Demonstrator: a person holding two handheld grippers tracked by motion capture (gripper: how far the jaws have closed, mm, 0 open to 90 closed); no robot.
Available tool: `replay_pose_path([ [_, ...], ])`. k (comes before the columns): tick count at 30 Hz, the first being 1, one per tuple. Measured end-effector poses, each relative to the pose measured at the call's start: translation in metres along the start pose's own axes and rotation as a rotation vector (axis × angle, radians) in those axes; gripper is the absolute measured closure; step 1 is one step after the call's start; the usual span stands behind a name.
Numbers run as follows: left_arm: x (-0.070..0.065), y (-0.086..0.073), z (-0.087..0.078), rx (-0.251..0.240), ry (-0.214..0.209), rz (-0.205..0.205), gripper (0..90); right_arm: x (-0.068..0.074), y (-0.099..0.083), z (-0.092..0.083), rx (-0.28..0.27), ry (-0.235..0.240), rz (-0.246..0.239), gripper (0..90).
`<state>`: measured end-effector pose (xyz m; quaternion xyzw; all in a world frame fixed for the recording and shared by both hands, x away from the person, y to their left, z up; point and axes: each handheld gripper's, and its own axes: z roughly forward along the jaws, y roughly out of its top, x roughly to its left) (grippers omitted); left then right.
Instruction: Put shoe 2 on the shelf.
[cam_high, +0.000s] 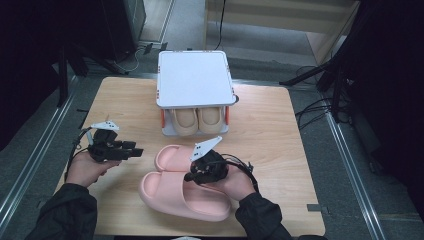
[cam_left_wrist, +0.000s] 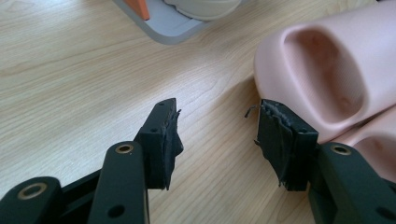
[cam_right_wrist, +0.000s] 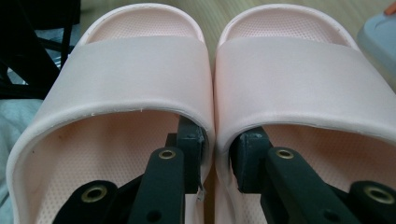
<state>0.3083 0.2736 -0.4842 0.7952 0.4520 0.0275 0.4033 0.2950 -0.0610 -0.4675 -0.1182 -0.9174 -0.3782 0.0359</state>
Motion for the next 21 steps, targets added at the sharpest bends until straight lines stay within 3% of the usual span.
replay_pose_path([
  [9, -0.001, -0.005, -0.002, 0.006, 0.010, 0.004, 46.7, -0.010, 0.028, -0.030, -0.056, 0.060, -0.029, 75.9],
  [15, -0.002, -0.004, -0.001, 0.015, 0.007, 0.007, 46.6, -0.013, 0.055, -0.056, -0.065, 0.061, -0.065, 75.8],
  [21, -0.002, -0.004, -0.001, 0.009, 0.010, 0.002, 46.6, -0.016, 0.082, -0.075, -0.039, 0.024, -0.038, 75.8],
])
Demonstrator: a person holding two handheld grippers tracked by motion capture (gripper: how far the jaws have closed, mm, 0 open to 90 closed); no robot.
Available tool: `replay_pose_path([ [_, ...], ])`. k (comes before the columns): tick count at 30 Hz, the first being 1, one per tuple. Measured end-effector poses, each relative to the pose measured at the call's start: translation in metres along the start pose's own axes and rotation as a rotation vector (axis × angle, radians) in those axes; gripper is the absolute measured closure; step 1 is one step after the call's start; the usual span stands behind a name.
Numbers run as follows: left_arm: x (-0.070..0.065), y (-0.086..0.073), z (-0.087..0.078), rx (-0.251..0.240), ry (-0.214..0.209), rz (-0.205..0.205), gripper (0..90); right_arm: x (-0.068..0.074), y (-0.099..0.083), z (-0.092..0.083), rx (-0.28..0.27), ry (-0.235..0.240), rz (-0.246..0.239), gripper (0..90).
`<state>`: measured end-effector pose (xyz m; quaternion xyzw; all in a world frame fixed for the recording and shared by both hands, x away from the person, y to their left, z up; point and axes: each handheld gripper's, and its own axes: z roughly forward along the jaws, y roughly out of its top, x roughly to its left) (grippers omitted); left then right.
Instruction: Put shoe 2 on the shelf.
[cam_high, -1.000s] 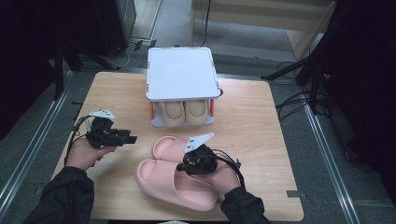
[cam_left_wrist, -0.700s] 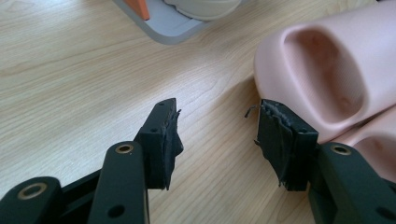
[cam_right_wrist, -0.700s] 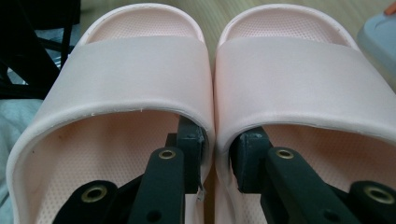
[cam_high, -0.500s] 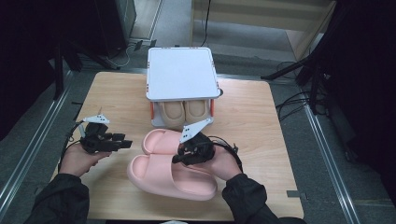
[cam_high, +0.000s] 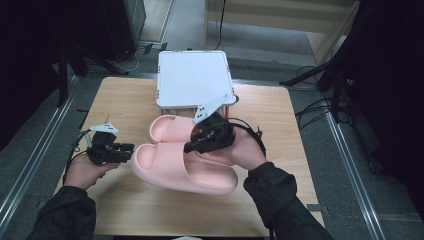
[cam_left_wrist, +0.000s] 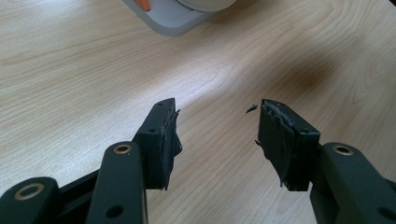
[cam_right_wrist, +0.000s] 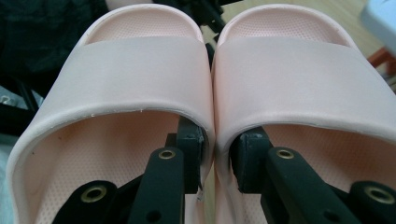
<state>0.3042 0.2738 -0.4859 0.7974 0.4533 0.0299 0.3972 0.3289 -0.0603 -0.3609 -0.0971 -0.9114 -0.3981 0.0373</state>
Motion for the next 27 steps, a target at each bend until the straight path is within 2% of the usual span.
replay_pose_path([
  [4, 0.000, 0.000, 0.000, -0.001, -0.003, 0.001, 46.7, -0.005, 0.018, -0.010, -0.005, -0.050, 0.026, 75.9],
  [10, -0.001, 0.000, 0.002, 0.000, -0.008, 0.005, 46.6, -0.020, 0.043, -0.025, -0.025, -0.145, 0.079, 75.8],
  [14, -0.002, 0.001, 0.005, 0.009, -0.015, 0.012, 46.7, -0.041, 0.058, -0.035, -0.044, -0.202, 0.131, 75.8],
  [15, -0.002, 0.001, 0.005, 0.009, -0.015, 0.012, 46.7, -0.047, 0.062, -0.038, -0.046, -0.239, 0.139, 75.8],
  [18, -0.003, 0.002, 0.006, 0.015, -0.024, 0.019, 46.6, -0.060, 0.069, -0.042, -0.059, -0.313, 0.191, 75.9],
  [21, -0.004, 0.002, 0.006, 0.016, -0.027, 0.021, 46.6, -0.078, 0.075, -0.046, -0.086, -0.348, 0.257, 75.9],
  [23, -0.004, 0.002, 0.006, 0.015, -0.033, 0.022, 46.7, -0.088, 0.078, -0.047, -0.091, -0.370, 0.276, 75.9],
  [27, -0.006, 0.003, 0.006, 0.010, -0.037, 0.029, 46.7, -0.105, 0.088, -0.044, -0.078, -0.486, 0.337, 75.9],
])
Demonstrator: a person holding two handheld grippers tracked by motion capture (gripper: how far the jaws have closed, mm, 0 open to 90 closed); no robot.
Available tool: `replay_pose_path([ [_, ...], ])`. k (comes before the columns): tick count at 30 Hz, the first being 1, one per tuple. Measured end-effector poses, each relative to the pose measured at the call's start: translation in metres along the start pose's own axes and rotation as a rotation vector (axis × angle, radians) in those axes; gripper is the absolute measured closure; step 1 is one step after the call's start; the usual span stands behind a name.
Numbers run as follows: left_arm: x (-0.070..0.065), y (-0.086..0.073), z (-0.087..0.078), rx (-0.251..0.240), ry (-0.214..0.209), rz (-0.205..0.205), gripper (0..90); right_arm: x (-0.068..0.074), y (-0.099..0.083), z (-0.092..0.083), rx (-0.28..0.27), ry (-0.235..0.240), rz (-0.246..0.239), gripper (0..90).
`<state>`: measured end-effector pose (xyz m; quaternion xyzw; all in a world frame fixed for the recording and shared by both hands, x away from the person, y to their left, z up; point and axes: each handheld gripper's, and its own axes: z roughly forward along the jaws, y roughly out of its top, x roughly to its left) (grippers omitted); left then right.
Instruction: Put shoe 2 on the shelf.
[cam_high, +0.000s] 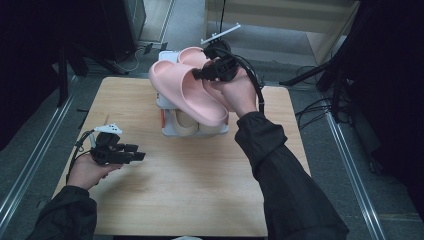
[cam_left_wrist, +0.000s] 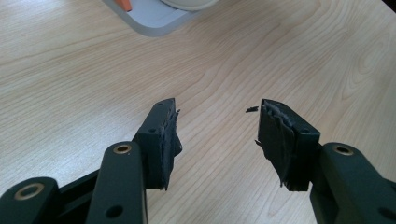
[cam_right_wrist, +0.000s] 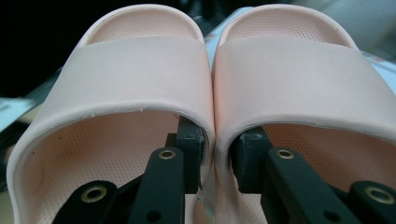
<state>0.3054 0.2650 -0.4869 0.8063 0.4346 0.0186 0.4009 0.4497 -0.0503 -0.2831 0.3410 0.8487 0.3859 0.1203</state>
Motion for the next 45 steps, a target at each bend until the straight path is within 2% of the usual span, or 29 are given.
replay_pose_path([
  [2, 0.000, 0.000, 0.000, 0.000, -0.003, 0.004, 46.6, -0.004, 0.006, 0.006, -0.009, -0.057, 0.038, 75.9],
  [3, -0.001, 0.000, 0.001, 0.002, -0.006, 0.002, 46.5, -0.006, 0.009, 0.010, -0.013, -0.091, 0.073, 75.9],
  [5, -0.001, 0.001, 0.002, 0.006, -0.013, 0.006, 46.3, -0.007, 0.014, 0.017, -0.018, -0.134, 0.101, 75.8],
  [7, -0.003, 0.002, 0.002, 0.003, -0.018, 0.012, 46.4, -0.008, 0.018, 0.028, -0.024, -0.190, 0.152, 75.8],
  [15, -0.008, 0.005, 0.006, 0.007, -0.056, 0.038, 46.4, -0.004, 0.035, 0.070, -0.021, -0.358, 0.289, 75.6],
  [18, -0.008, 0.005, 0.008, 0.014, -0.066, 0.043, 46.6, -0.002, 0.039, 0.082, -0.013, -0.368, 0.359, 75.6],
  [24, -0.010, 0.007, 0.011, 0.022, -0.076, 0.059, 46.6, 0.004, 0.042, 0.098, -0.024, -0.419, 0.365, 75.5],
  [27, -0.011, 0.008, 0.011, 0.019, -0.079, 0.055, 46.6, 0.002, 0.041, 0.103, -0.012, -0.440, 0.353, 75.4],
  [31, -0.010, 0.008, 0.011, 0.017, -0.077, 0.055, 46.5, -0.005, 0.039, 0.101, -0.011, -0.465, 0.362, 75.2],
  [35, -0.009, 0.008, 0.012, 0.023, -0.077, 0.055, 46.5, -0.010, 0.037, 0.104, 0.002, -0.471, 0.378, 75.0],
  [42, -0.010, 0.008, 0.012, 0.025, -0.079, 0.058, 46.5, -0.009, 0.036, 0.108, -0.015, -0.482, 0.375, 72.4],
  [45, -0.010, 0.008, 0.012, 0.025, -0.080, 0.057, 46.5, -0.008, 0.034, 0.109, -0.017, -0.482, 0.360, 66.6],
])
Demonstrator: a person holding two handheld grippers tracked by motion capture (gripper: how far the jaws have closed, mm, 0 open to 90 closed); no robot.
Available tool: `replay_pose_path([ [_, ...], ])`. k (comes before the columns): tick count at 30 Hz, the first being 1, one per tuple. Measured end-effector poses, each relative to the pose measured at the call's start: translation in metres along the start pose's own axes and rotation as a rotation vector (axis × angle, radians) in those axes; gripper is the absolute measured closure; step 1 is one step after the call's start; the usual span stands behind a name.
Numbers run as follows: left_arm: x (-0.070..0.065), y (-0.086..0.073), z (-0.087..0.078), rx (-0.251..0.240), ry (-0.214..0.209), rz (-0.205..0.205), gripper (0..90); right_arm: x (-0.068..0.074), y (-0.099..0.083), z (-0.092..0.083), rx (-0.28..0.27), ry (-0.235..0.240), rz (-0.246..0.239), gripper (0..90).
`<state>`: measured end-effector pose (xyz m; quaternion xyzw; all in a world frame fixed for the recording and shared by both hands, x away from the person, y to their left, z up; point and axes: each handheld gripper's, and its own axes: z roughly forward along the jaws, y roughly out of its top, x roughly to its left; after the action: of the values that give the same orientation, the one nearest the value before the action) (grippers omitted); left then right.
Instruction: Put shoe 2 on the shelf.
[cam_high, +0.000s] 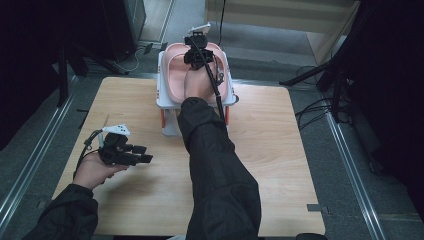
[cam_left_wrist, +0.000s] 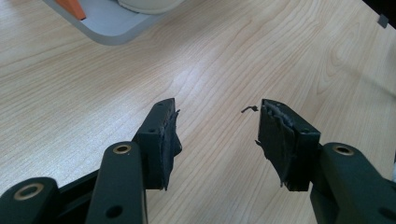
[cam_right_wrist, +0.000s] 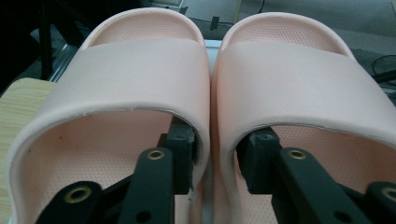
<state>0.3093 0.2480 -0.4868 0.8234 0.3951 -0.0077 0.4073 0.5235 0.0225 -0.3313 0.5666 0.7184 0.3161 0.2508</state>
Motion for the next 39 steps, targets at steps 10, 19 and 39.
replay_pose_path([
  [10, 0.001, 0.000, 0.001, 0.008, 0.004, 0.003, 46.4, -0.006, -0.007, -0.004, -0.032, 0.065, 0.009, 53.5],
  [19, 0.000, 0.001, 0.002, 0.014, 0.007, 0.001, 46.2, -0.010, -0.014, -0.017, -0.034, 0.116, -0.023, 48.8],
  [39, 0.006, 0.003, 0.004, 0.015, 0.034, -0.019, 45.2, -0.037, -0.061, -0.071, -0.082, 0.301, -0.139, 57.2],
])
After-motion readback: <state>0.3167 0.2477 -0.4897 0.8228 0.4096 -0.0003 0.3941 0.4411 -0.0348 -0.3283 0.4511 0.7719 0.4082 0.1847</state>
